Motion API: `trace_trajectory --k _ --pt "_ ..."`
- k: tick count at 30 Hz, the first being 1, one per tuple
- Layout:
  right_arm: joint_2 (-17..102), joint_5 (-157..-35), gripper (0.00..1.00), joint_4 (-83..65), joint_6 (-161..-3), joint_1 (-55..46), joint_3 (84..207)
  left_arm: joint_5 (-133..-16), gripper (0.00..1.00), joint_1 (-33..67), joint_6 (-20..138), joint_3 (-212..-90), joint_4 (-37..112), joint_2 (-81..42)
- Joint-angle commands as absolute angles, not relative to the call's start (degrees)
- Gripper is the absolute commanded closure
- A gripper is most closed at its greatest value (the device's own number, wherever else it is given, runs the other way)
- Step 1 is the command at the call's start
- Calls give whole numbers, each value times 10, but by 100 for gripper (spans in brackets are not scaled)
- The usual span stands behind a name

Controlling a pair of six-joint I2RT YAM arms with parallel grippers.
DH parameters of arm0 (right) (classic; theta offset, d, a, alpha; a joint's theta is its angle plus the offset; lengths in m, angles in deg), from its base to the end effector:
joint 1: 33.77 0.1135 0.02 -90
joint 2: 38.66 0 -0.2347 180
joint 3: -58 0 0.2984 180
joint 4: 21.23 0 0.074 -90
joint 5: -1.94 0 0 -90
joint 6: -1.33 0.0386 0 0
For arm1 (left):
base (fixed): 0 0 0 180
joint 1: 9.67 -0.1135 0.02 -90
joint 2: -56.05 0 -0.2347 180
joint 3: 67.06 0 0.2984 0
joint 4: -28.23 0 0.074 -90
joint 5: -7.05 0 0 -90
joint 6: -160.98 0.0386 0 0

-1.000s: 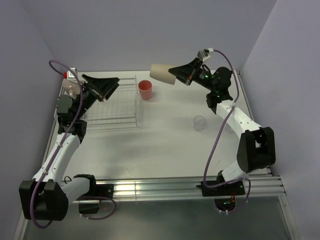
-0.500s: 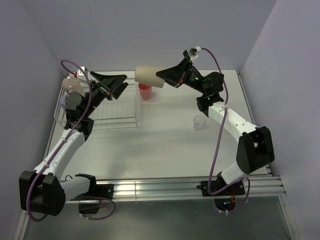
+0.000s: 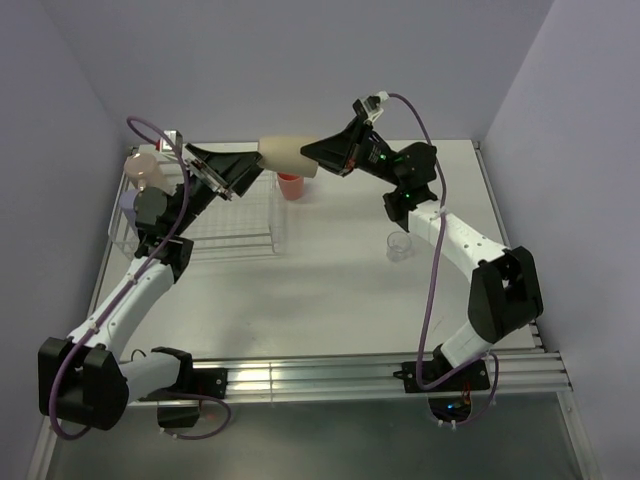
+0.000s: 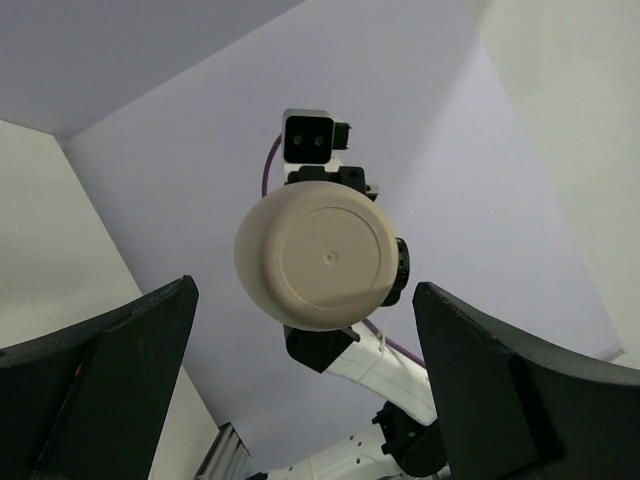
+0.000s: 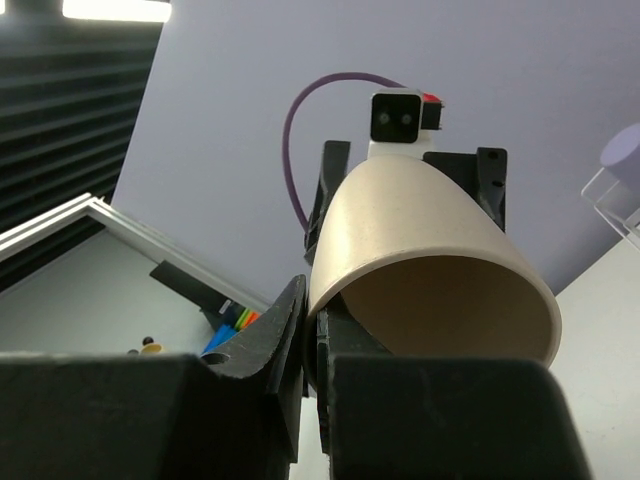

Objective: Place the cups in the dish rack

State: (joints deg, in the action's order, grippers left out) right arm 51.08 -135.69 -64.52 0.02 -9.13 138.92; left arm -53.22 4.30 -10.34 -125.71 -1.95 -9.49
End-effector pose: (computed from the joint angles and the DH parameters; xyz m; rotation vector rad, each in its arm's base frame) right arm 0.3483 0.1911 0.3590 -0.2054 1.4711 2.0825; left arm 0.3038 -0.0953 0.3339 -0.2890 1.3937 -1.7181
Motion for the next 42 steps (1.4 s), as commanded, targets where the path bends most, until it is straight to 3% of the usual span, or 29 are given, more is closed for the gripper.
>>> trace_trajectory --k 1,8,20,23,26,28,29,30,32,33,35,36,39,42 --pt "520 -1353 100 -682 -9 -82 1418 -518 1 50 -105 -1281 -75 -96" --pt "524 -1357 100 -681 -9 -71 1413 -511 1 52 -108 -1282 -83 -100" --pt "527 -1371 100 -683 -10 -53 1412 -515 20 66 -93 -1281 -75 -106" --pt "528 -1372 100 -682 -12 -53 1412 -516 29 65 -92 -1281 -74 -104" --pt "528 -1374 100 -677 -14 -53 1413 -515 48 65 -90 -1278 -72 -101" --pt "529 -1376 100 -665 -18 -53 1415 -516 68 63 -87 -1276 -65 -98" --pt "529 -1378 97 -658 -24 -54 1415 -516 75 60 -87 -1276 -61 -96" --pt "529 -1379 82 -651 -27 -55 1415 -516 87 57 -87 -1273 -60 -94" --pt "527 -1381 70 -637 -35 -57 1411 -514 97 47 -87 -1269 -53 -86" --pt "526 -1382 54 -631 -38 -58 1408 -512 100 44 -87 -1261 -53 -83" --pt "523 -1383 39 -610 -46 -67 1401 -507 100 30 -86 -1253 -46 -70" --pt "521 -1385 27 -603 -49 -71 1399 -505 100 25 -86 -1244 -44 -64" --pt "513 -1389 16 -587 -59 -86 1395 -490 100 4 -75 -1224 -32 -45" --pt "502 -1403 11 -575 -78 -104 1400 -466 100 -34 -53 -1205 10 -22"
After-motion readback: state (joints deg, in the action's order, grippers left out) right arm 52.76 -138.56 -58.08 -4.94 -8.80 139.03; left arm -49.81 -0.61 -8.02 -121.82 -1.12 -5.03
